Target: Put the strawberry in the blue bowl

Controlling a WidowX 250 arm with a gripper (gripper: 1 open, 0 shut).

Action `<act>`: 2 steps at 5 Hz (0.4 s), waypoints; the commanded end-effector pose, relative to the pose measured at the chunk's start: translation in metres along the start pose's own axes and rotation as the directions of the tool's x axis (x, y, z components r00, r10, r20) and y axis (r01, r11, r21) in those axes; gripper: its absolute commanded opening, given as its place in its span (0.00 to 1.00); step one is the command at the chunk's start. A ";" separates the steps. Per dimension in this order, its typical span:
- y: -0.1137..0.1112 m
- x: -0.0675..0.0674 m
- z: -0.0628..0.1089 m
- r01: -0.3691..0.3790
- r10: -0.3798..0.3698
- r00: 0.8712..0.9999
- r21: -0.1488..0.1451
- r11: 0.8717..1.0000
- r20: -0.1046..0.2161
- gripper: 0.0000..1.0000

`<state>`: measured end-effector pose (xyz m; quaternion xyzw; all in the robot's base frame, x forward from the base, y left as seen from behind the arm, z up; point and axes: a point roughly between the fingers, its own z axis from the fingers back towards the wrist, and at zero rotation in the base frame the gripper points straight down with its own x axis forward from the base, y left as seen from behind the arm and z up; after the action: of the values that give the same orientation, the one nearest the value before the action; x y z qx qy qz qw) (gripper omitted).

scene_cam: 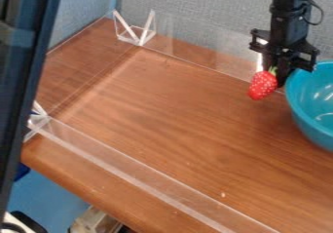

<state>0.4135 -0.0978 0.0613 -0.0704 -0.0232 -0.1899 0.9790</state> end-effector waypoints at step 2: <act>-0.024 0.009 0.014 0.071 -0.072 0.995 0.012 0.997 0.073 0.00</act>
<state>0.4128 -0.1067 0.0543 -0.0700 -0.0334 -0.2011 0.9765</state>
